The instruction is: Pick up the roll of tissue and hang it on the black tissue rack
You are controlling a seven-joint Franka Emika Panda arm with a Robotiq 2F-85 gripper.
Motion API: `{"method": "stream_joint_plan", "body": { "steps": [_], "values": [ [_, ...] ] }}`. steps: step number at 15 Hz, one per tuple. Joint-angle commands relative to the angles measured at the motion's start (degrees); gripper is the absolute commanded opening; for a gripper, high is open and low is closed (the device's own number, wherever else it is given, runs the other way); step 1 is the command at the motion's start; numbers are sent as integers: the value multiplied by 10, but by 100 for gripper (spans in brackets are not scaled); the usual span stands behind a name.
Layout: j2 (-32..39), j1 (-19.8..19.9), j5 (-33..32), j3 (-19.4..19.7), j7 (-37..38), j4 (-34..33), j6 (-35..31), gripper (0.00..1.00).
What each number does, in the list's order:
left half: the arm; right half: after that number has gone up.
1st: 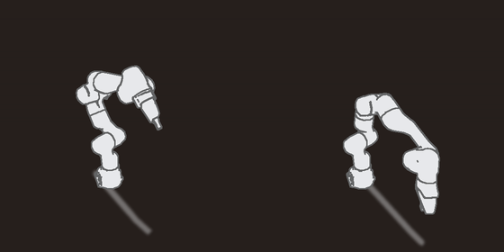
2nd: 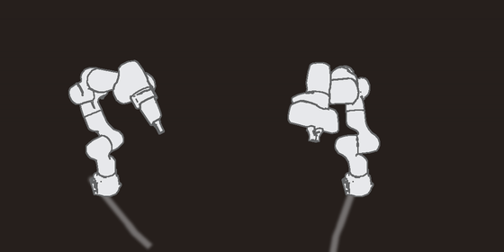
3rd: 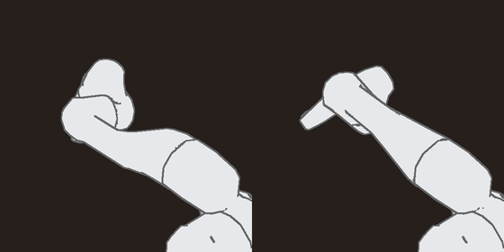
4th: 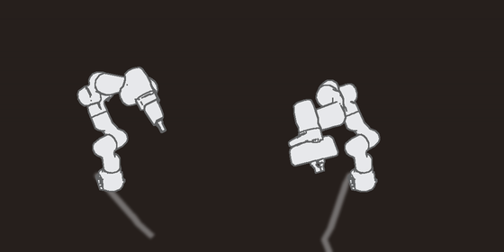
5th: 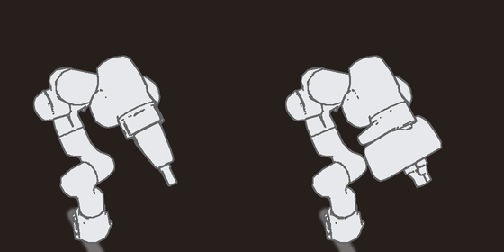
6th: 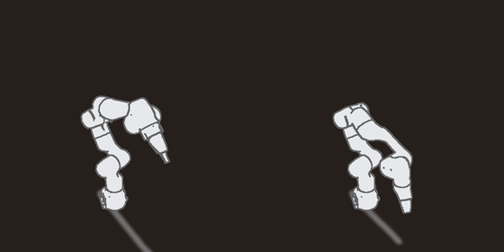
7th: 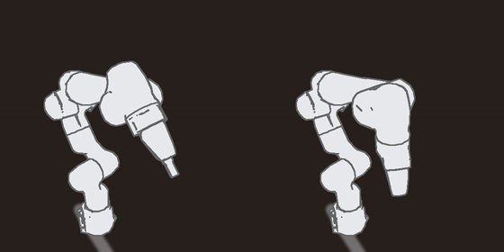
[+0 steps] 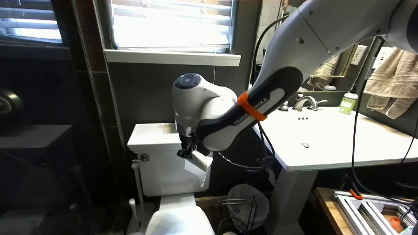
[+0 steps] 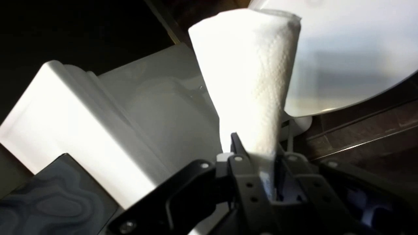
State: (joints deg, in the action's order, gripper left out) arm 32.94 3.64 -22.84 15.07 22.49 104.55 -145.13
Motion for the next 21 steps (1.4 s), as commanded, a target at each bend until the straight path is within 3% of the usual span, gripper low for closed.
{"method": "stream_joint_plan", "body": {
  "steps": [1, 4, 10, 21],
  "values": [
    [26, -68, -62, 60, 74, 47, -82, 5],
    [76, -115, -83, 109, 122, 51, -134, 5],
    [183, -186, -59, 178, 141, 45, -209, 5],
    [323, -259, 58, 240, 102, 27, -275, 5]
  ]
}}
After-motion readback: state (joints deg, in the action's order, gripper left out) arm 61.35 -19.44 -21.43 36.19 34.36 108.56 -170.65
